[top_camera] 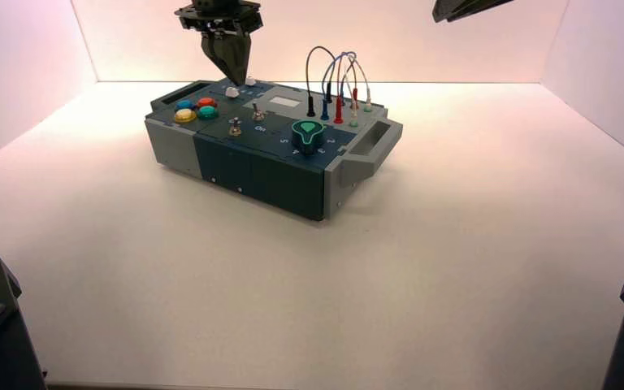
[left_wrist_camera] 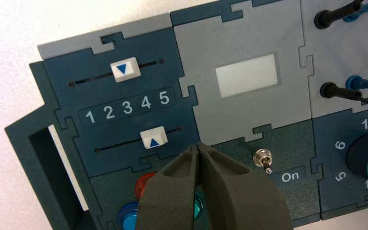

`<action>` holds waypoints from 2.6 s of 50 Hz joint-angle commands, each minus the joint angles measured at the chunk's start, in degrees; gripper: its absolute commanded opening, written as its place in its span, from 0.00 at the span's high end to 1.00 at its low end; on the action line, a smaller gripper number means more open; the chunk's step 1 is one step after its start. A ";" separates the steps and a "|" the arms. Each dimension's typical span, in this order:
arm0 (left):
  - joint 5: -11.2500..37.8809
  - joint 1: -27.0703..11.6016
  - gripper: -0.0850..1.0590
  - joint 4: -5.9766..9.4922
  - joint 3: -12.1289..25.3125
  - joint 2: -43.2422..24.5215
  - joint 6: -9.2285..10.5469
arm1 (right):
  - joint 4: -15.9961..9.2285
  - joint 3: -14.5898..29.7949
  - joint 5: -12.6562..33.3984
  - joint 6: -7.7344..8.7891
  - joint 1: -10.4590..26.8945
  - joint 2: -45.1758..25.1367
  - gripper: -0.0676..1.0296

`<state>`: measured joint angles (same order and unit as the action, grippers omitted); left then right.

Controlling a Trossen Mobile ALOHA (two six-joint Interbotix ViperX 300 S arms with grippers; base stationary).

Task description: Move the bottom slider to position 2.

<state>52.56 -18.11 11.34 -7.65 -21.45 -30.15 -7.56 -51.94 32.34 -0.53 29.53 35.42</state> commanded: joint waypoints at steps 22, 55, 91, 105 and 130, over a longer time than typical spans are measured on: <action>0.09 0.62 0.95 -0.09 1.58 -0.09 0.18 | -0.26 1.76 -0.62 -0.18 3.52 -1.14 0.74; 0.35 2.37 0.95 0.35 2.81 -1.23 -0.09 | -0.26 2.29 -0.53 -0.09 3.96 -2.11 0.74; 1.05 2.11 0.95 0.44 5.71 -3.87 -0.09 | -0.09 4.75 -1.41 -0.09 5.54 -6.33 0.74; 0.97 2.90 0.95 0.35 6.94 -4.31 -0.09 | -0.09 4.92 -1.41 -0.18 5.54 -6.42 0.74; 0.97 3.60 0.95 0.26 7.12 -4.31 -0.18 | 0.26 5.27 -2.02 -0.09 5.54 -6.42 0.74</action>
<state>53.70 -14.94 11.69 -1.93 -26.72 -30.23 -7.29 -48.52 30.94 -0.53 34.80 28.74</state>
